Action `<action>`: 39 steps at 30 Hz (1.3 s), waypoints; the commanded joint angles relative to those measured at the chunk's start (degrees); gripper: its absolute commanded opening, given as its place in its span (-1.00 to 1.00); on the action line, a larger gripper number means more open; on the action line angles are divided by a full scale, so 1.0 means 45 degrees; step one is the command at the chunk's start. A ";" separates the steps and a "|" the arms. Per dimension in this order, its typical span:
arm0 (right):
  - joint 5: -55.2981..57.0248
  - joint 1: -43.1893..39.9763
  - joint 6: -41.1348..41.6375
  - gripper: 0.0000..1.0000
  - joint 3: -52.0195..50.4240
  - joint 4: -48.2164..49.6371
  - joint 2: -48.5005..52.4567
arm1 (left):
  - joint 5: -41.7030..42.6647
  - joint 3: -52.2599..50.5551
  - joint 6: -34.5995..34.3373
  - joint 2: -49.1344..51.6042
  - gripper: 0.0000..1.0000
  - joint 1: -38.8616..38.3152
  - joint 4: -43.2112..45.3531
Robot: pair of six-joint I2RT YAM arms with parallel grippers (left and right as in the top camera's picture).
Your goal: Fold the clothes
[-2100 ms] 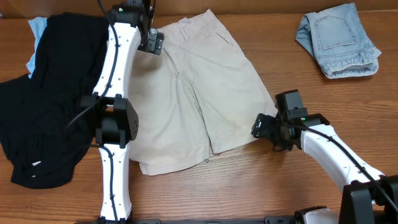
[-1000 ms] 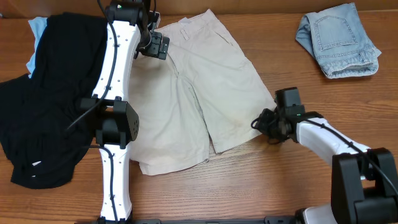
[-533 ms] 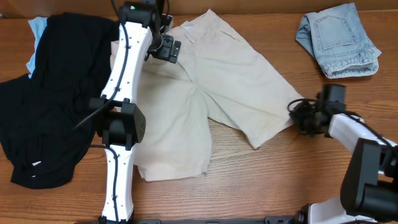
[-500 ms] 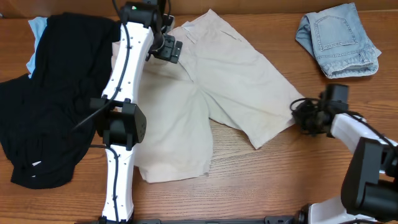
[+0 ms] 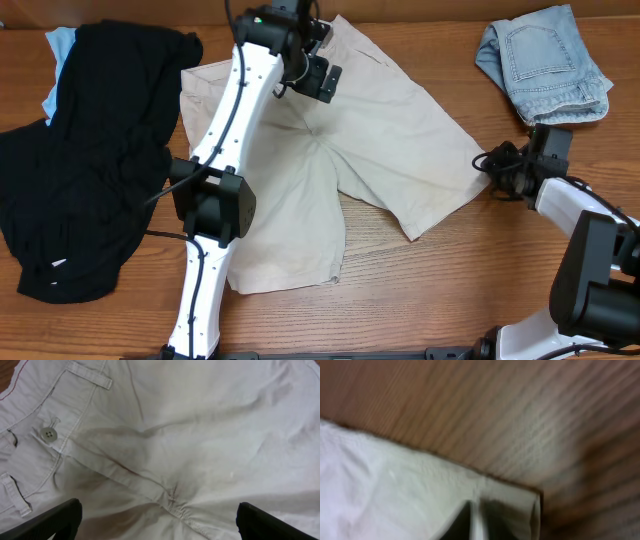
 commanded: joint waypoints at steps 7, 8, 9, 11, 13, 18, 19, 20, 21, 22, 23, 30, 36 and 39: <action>-0.1574 0.1049 -0.2312 0.58 0.2453 -0.4289 -0.2006 | -0.0656 0.0748 -0.0019 -0.0481 1.00 0.1302 -0.0894; -0.1753 0.1321 -0.2599 0.61 0.2647 -0.4857 -0.2356 | -0.0656 0.0826 -0.0019 -0.0559 1.00 0.1554 -0.0986; -0.2220 0.1889 -0.3118 0.62 0.2817 -0.5649 -0.2841 | -0.0665 0.0845 -0.0015 -0.0656 1.00 0.1914 -0.1001; -0.2560 0.2798 -0.3653 0.62 0.2812 -0.6285 -0.3172 | -0.0656 0.0845 -0.0019 -0.0685 0.99 0.2259 -0.0991; -0.2351 0.4585 -0.4104 0.62 0.2769 -0.7043 -0.3104 | -0.0651 0.0821 -0.0024 -0.0675 1.00 0.2715 -0.1001; 0.0233 0.8558 -0.4503 0.67 0.2705 -0.7747 -0.2419 | -0.0651 0.0811 -0.0024 -0.0675 1.00 0.3065 -0.0996; 0.1015 0.9389 -0.4498 0.69 0.2705 -0.7791 -0.2229 | -0.0656 0.0811 -0.0019 -0.0675 1.00 0.3070 -0.1001; 0.1569 1.0049 -0.4493 0.72 0.2705 -0.7786 -0.2069 | -0.0656 0.0811 -0.0019 -0.0675 1.00 0.3070 -0.1005; 0.2055 1.0724 -0.4464 0.73 0.2705 -0.7737 -0.1880 | -0.0656 0.0811 -0.0019 -0.0675 1.00 0.3070 -0.1005; 0.2404 1.1215 -0.4313 0.75 0.2705 -0.7689 -0.1719 | -0.0656 0.0811 -0.0024 -0.0675 1.00 0.3065 -0.1005; 0.2749 1.1706 -0.4090 0.77 0.2705 -0.7635 -0.1501 | -0.0656 0.0811 -0.0024 -0.0675 0.99 0.3045 -0.1005; 0.2118 1.2857 -0.3774 0.66 0.2710 -0.8116 0.0053 | -0.0661 0.0811 -0.0019 -0.0675 1.00 0.3016 -0.0952; 0.0782 1.3061 -0.3823 0.16 0.2705 -0.9282 0.0243 | -0.0661 0.0811 -0.0019 -0.0670 1.00 0.3016 -0.0899; -0.0102 1.3338 -0.3823 0.12 0.2710 -0.9491 0.0243 | -0.0661 0.0811 -0.0019 -0.0665 1.00 0.3016 -0.0903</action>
